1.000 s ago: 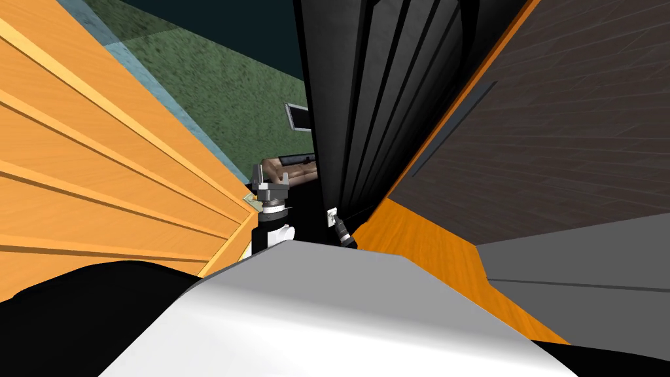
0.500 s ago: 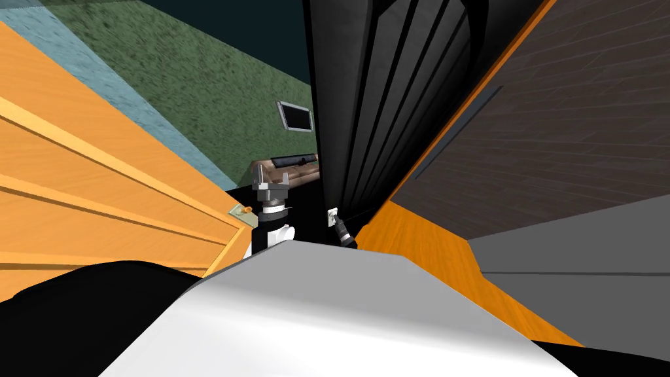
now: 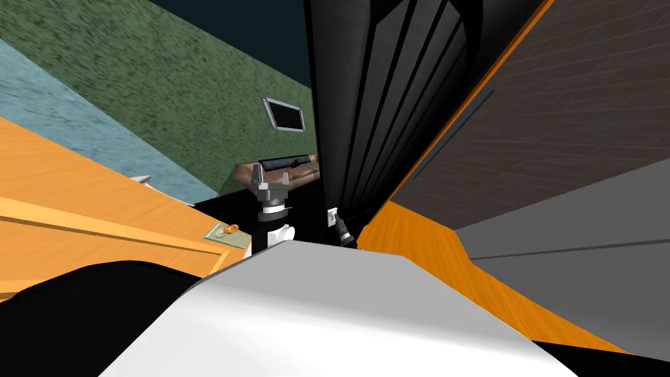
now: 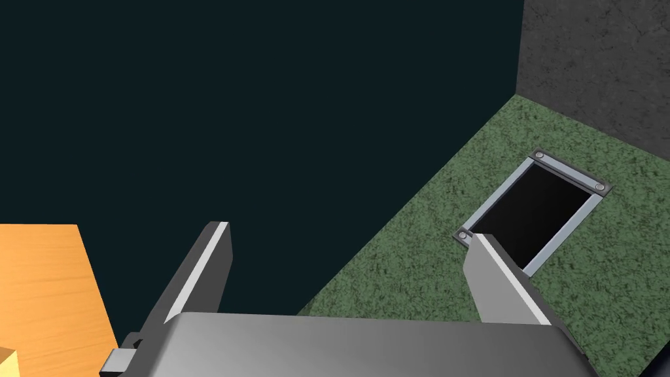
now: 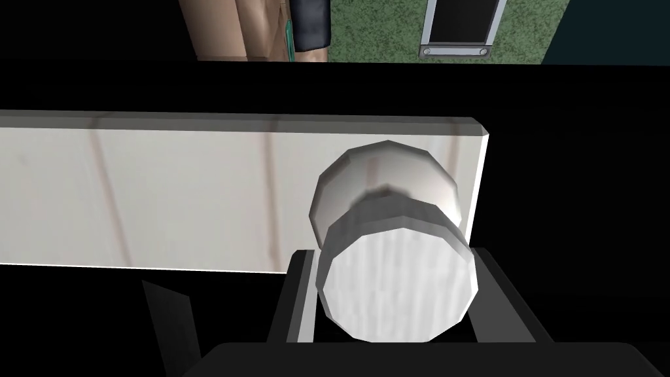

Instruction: Push the door open

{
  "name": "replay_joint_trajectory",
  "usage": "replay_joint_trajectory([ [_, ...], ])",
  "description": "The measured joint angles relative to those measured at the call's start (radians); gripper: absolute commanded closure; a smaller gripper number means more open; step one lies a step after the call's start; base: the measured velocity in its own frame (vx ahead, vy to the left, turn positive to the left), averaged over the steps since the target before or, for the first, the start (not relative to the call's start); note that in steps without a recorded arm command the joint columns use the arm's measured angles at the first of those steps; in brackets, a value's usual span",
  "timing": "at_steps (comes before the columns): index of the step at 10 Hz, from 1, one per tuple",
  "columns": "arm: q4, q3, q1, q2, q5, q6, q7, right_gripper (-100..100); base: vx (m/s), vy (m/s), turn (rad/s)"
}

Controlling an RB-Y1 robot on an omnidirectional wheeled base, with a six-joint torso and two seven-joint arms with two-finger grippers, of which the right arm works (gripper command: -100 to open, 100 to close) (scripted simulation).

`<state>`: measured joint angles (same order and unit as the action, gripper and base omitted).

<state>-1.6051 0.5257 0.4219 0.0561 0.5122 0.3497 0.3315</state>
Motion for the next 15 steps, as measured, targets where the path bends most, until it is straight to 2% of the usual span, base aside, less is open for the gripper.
replay_joint_trajectory([
  [3,0.0,-0.009,-0.001,-0.008,-0.021,-0.005,-0.024,100,0.136,0.156,-0.19],
  [10,0.021,-0.046,-0.018,-0.063,-0.07,-0.019,-0.087,100,0.113,0.189,-0.174],
  [13,0.029,-0.057,-0.02,-0.089,-0.084,-0.021,-0.107,100,0.103,0.107,-0.076],
  [14,0.026,-0.059,-0.022,-0.091,-0.085,-0.02,-0.108,100,0.14,0.01,-0.078],
  [15,0.025,-0.06,-0.022,-0.08,-0.087,-0.02,-0.108,100,0.181,0.018,-0.131],
])
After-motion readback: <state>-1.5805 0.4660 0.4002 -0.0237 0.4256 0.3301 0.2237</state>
